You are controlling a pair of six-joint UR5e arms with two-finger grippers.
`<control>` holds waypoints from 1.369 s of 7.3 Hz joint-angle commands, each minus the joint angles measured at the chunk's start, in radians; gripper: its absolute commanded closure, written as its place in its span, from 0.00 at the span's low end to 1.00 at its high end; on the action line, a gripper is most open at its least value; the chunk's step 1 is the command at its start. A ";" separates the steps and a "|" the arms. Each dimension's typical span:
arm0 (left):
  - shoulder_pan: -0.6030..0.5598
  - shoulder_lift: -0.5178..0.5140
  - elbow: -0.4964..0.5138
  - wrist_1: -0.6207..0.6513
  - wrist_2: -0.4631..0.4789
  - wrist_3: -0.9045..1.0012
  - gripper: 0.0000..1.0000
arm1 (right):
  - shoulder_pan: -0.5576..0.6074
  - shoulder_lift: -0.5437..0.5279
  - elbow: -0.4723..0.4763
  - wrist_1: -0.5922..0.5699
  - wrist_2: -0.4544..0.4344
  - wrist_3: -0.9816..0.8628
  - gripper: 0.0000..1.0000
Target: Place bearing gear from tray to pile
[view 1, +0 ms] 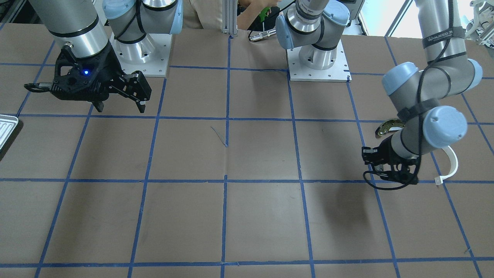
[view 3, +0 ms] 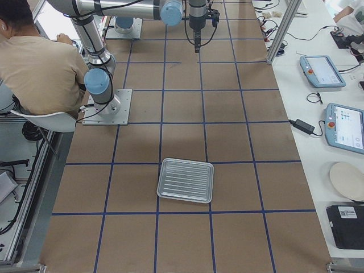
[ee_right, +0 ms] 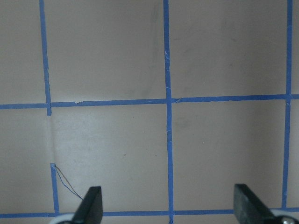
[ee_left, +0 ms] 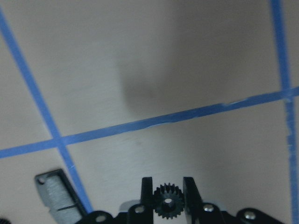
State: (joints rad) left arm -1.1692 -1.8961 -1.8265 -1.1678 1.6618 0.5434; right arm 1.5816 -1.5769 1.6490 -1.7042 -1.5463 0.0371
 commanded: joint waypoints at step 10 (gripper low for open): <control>0.286 -0.084 -0.008 0.048 0.001 0.196 1.00 | 0.000 0.011 0.005 -0.025 0.000 0.003 0.00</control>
State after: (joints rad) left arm -0.8841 -1.9755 -1.8344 -1.1199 1.6628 0.7400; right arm 1.5815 -1.5671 1.6525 -1.7280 -1.5468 0.0404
